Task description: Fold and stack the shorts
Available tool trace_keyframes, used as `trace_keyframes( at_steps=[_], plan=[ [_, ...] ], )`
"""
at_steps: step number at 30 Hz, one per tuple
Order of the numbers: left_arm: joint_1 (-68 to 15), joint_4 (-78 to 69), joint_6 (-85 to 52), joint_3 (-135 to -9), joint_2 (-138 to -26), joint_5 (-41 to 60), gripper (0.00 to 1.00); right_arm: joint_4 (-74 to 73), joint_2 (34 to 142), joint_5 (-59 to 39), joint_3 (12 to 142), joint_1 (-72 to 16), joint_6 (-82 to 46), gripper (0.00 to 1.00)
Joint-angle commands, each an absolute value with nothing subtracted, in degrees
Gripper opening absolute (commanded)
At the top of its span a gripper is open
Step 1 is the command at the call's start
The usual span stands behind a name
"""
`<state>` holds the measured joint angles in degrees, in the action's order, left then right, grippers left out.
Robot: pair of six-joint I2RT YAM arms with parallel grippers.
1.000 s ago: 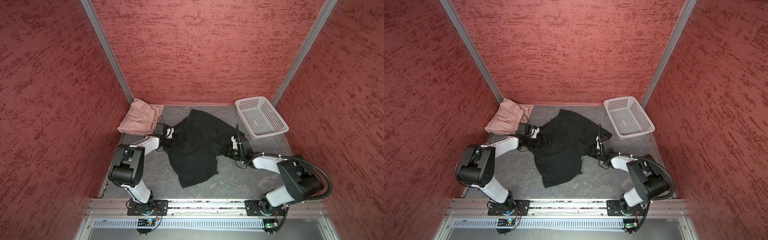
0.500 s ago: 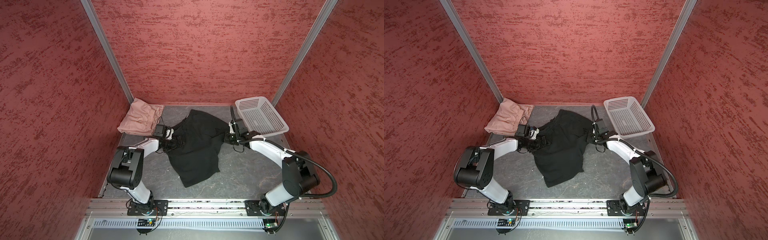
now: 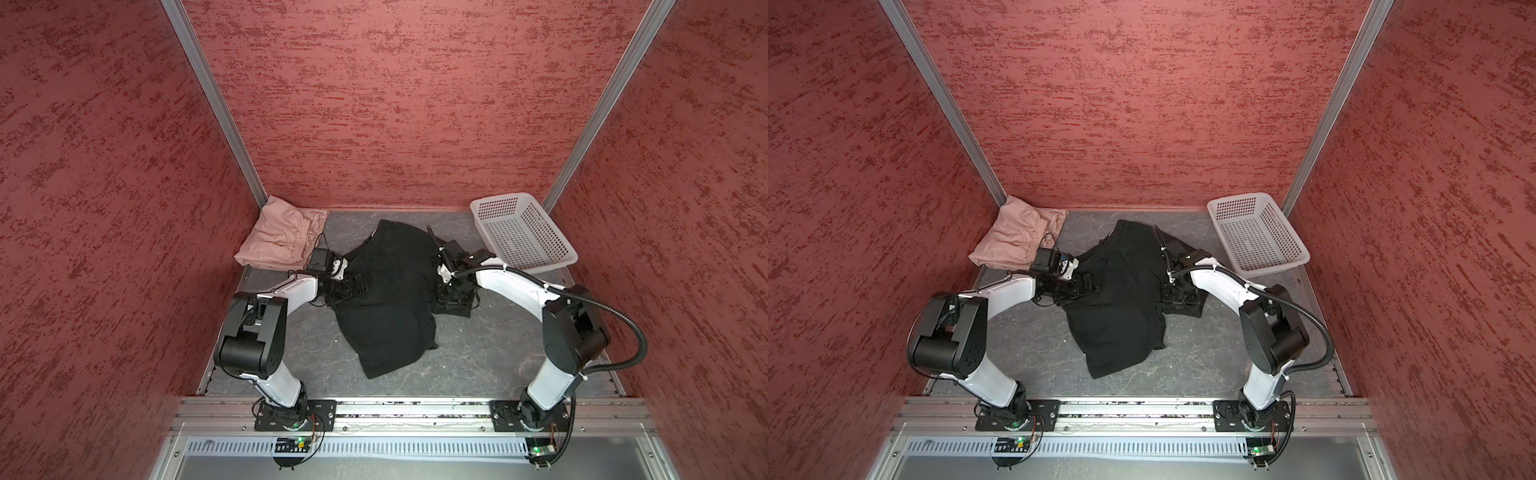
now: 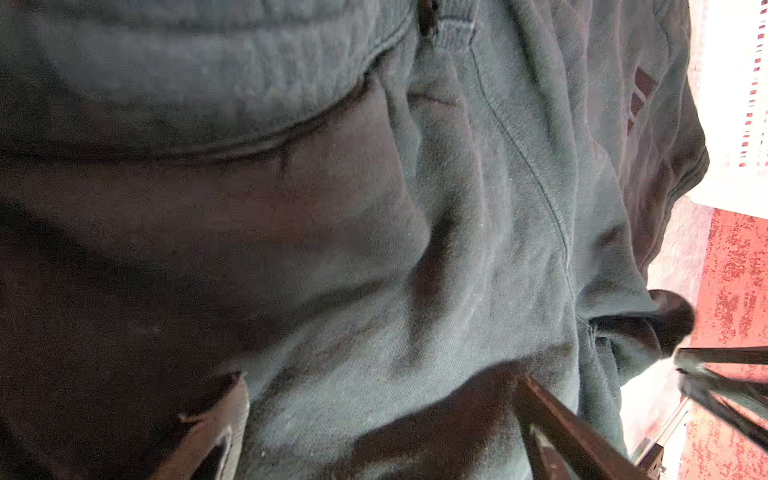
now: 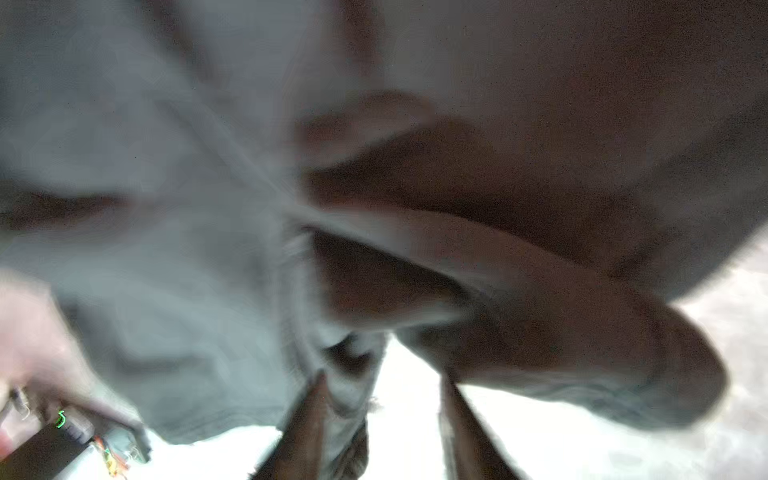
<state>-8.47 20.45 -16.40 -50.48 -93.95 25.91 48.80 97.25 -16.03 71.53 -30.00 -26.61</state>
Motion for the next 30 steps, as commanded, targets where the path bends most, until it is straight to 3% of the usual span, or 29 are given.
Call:
trace_keyframes(
  at_steps=[1,4,9,13,16,22,30],
  plan=[
    [-8.61,25.43,-15.38,-51.06,-94.51,25.13,0.99,42.58,89.04,-23.35,68.47,-30.06,-28.04,0.53],
    [-8.42,26.59,-15.21,-52.04,-93.49,25.13,0.99,38.07,80.77,-26.38,61.87,-29.49,-31.52,0.55],
    [-8.33,25.77,-14.11,-56.07,-91.79,26.12,0.99,37.57,73.07,-20.37,51.70,-29.01,-36.99,0.55],
    [-7.94,25.81,-12.60,-59.76,-92.31,24.77,0.99,37.89,68.49,-17.72,47.17,-37.09,-38.59,0.65],
    [-6.88,25.75,-12.56,-60.81,-94.02,24.61,0.99,34.99,65.57,-17.14,41.51,-39.27,-43.26,0.66],
    [-5.97,24.90,-13.68,-59.93,-95.27,25.37,0.99,23.51,61.50,-12.38,30.50,-39.26,-48.61,0.62],
    [-5.52,24.87,-13.63,-58.15,-95.69,24.38,0.99,2.60,68.05,-19.55,24.72,-40.15,-51.04,0.58]
  ],
)
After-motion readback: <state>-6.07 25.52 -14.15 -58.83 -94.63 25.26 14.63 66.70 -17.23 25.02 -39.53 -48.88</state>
